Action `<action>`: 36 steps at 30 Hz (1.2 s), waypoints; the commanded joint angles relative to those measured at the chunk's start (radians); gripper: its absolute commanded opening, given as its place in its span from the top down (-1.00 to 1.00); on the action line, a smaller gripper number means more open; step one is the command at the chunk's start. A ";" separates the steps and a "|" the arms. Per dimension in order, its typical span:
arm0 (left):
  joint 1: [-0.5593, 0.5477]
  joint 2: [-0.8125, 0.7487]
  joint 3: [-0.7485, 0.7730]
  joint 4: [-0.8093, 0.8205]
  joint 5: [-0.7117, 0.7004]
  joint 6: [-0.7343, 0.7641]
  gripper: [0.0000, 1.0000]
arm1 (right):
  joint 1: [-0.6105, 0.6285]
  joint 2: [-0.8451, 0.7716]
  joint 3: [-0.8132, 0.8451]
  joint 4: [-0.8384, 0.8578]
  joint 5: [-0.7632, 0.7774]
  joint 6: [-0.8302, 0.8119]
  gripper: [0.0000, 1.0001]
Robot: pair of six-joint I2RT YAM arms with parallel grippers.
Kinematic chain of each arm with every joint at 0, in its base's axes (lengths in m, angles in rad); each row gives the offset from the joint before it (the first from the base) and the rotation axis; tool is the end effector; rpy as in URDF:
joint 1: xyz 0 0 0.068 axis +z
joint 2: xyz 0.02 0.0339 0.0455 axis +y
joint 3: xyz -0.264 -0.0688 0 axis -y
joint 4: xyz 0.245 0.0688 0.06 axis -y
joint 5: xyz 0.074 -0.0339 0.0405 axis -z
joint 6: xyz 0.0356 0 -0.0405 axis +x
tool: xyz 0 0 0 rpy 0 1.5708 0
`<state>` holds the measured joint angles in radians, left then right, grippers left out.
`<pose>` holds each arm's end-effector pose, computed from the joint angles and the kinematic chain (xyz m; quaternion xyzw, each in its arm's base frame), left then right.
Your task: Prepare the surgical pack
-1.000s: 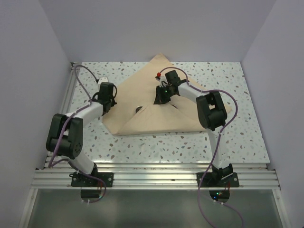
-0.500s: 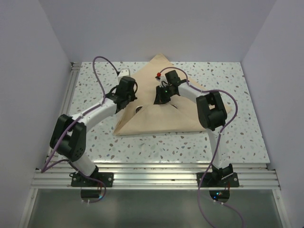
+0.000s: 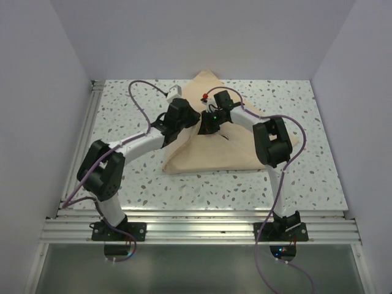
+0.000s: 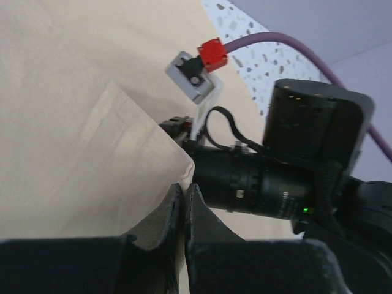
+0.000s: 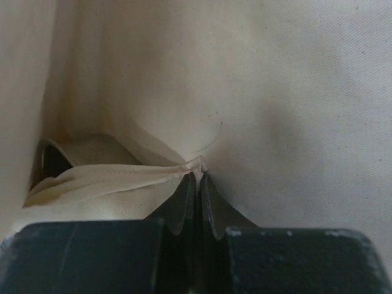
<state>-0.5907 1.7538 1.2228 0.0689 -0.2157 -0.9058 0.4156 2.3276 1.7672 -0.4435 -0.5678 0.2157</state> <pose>0.3423 -0.2204 0.2523 -0.1886 0.8259 -0.2890 0.4458 0.4465 0.2180 0.1383 -0.1699 0.9092 0.3390 0.1717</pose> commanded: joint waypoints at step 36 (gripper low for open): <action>-0.130 0.151 -0.117 0.855 -0.232 -0.400 1.00 | -0.026 0.107 0.087 -0.090 -0.136 0.031 1.00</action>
<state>-0.7395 1.9759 1.1240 0.8043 -0.4656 -1.3247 0.3771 2.3871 1.8156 -0.4503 -0.7284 0.2474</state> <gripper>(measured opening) 0.032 0.030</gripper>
